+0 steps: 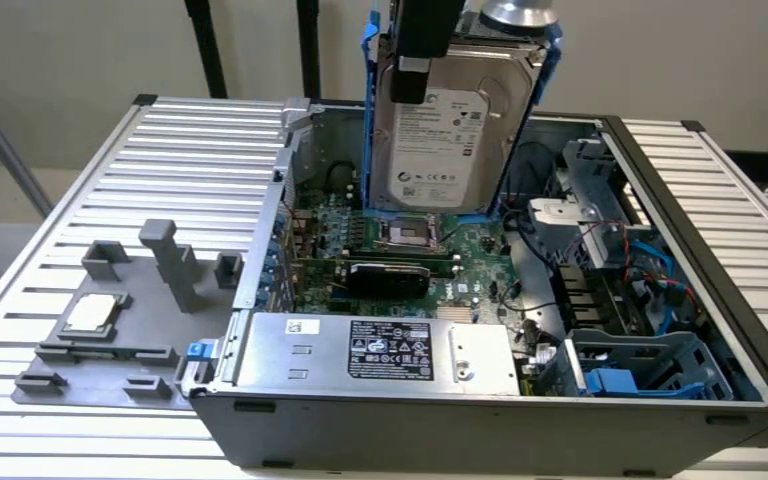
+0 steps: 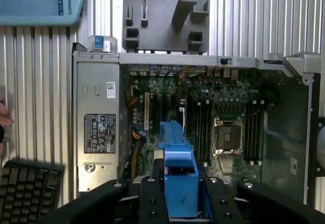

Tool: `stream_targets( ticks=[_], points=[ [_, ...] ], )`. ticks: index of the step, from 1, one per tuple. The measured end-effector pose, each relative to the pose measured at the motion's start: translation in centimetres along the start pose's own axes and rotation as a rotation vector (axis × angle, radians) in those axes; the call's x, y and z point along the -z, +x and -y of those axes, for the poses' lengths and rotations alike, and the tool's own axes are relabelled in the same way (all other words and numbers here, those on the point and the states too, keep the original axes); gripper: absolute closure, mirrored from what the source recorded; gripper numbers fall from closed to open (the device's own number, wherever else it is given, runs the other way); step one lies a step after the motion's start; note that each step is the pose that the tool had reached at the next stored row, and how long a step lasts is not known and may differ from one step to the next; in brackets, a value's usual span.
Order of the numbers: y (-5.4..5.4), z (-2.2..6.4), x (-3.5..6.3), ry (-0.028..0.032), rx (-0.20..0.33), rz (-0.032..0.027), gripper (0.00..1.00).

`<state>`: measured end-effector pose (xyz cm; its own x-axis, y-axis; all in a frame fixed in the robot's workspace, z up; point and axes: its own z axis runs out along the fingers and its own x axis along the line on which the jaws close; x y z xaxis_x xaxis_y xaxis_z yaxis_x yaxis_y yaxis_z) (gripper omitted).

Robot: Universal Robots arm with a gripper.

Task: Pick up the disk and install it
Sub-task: 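Pick up the disk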

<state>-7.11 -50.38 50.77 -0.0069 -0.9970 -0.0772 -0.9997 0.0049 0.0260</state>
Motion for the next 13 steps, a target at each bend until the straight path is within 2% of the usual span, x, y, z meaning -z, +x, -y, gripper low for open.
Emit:
stream_targets(
  ticks=[13],
  points=[
    [3.1,4.26,-0.21,0.0,0.0,0.0,0.67]
  ],
)
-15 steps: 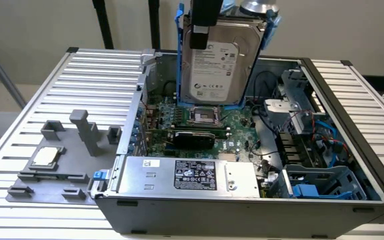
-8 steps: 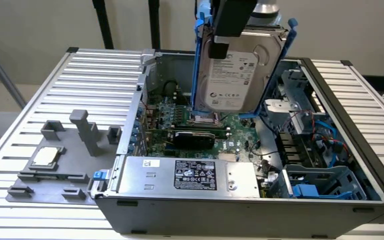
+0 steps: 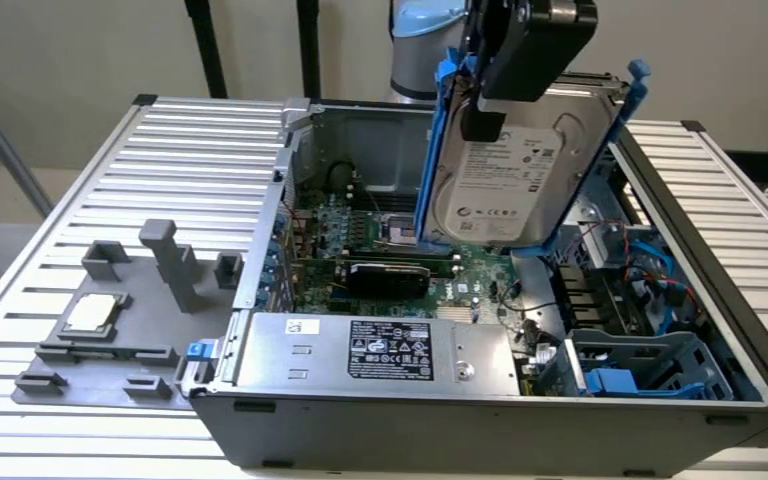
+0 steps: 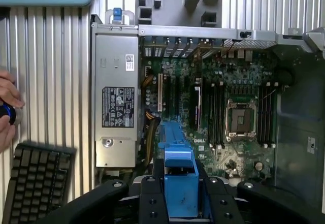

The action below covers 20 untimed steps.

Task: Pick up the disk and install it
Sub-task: 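Pick up the disk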

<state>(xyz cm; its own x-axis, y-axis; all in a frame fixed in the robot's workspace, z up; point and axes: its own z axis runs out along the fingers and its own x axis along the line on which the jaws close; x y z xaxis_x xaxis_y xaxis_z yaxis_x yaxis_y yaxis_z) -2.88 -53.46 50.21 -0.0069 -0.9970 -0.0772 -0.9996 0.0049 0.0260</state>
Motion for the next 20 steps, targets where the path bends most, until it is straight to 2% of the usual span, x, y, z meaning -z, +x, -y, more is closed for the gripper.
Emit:
stream_targets(
  ticks=[20],
  points=[
    [4.6,6.76,-0.38,0.0,0.0,0.0,0.67]
  ],
)
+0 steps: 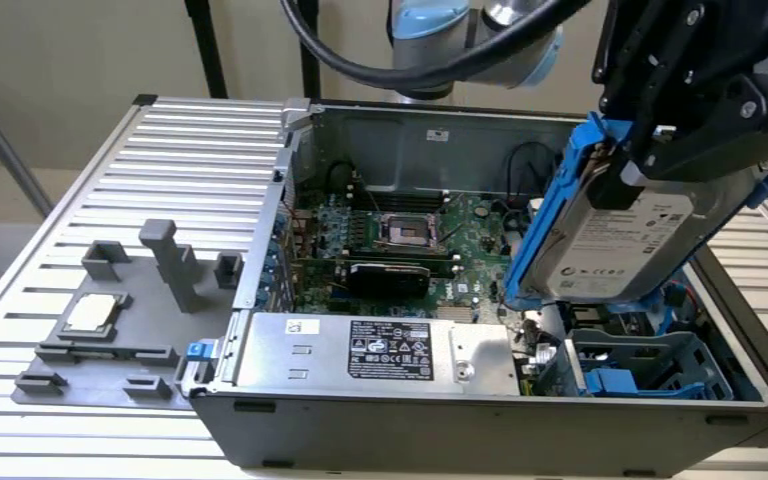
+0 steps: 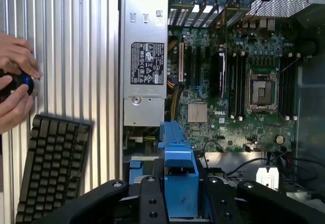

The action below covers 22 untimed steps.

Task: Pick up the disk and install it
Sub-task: 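Pick up the disk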

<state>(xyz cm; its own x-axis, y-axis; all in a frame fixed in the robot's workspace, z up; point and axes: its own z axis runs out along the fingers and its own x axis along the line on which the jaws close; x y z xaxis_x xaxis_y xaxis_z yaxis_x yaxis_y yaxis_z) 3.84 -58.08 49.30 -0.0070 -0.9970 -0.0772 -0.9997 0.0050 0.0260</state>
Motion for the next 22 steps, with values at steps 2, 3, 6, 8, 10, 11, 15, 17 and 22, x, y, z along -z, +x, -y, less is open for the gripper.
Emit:
stream_targets(
  ticks=[2,3,6,8,10,11,15,17,22],
  points=[
    [0.5,0.71,-0.05,0.0,0.0,-0.0001,0.67],
    [0.7,1.06,-0.08,0.0,0.0,0.0,0.67],
    [1.3,2.23,-0.19,0.0,0.0,0.0,0.67],
    [1.5,3.16,-0.31,0.0,0.0,0.0,0.67],
    [1.6,4.06,-0.45,0.0,0.0,0.0,0.67],
    [1.6,4.51,-0.52,0.0,0.0,0.0001,0.67],
    [1.7,6.35,-0.96,0.0001,0.0,0.0001,0.67],
    [1.7,6.8,-1.29,0.0,0.0,-0.0009,0.67],
    [1.7,6.87,-1.89,0.0,0.0,-0.0013,0.67]
  ],
)
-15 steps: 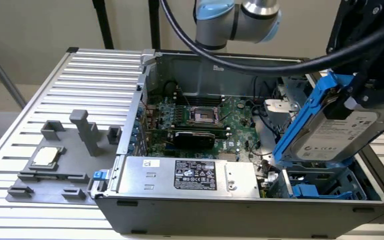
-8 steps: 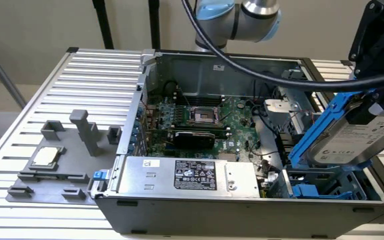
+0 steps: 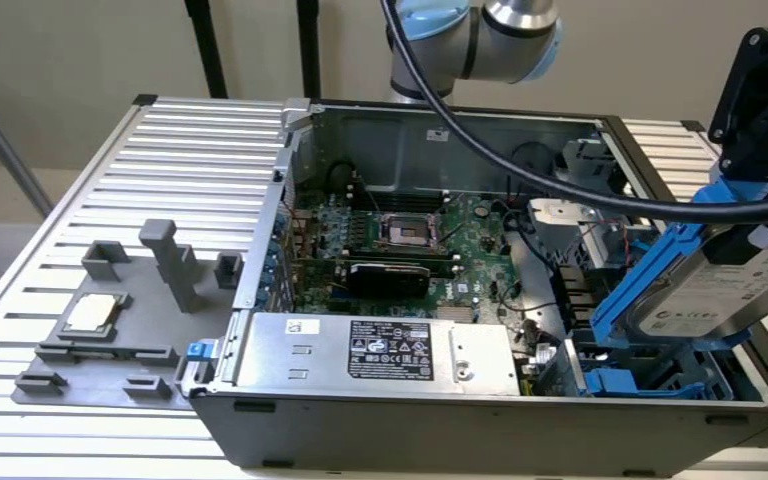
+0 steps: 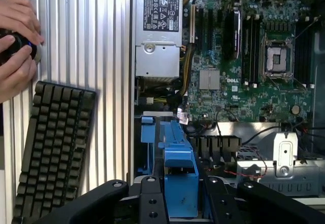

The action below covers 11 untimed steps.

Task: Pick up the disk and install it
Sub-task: 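Pick up the disk, then insert the disk into the insertion slot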

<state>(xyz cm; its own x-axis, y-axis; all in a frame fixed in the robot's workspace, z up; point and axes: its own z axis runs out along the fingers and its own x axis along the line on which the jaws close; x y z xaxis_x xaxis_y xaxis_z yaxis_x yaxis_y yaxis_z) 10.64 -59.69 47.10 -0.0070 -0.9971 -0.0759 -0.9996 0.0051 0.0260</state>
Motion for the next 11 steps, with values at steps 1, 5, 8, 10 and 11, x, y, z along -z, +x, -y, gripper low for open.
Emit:
stream_targets(
  ticks=[1,5,8,10,11],
  points=[
    [0.0,0.0,0.0,0.0,0.0,0.0,0.67],
    [0.0,0.0,0.0,0.0,0.0,-0.0001,0.67],
    [0.0,0.0,0.0,0.0,0.0,0.0,0.67],
    [0.0,0.0,0.0,0.0,0.0,0.0,0.67],
    [0.0,0.0,0.0,0.0,0.0,0.0,0.67]
  ],
)
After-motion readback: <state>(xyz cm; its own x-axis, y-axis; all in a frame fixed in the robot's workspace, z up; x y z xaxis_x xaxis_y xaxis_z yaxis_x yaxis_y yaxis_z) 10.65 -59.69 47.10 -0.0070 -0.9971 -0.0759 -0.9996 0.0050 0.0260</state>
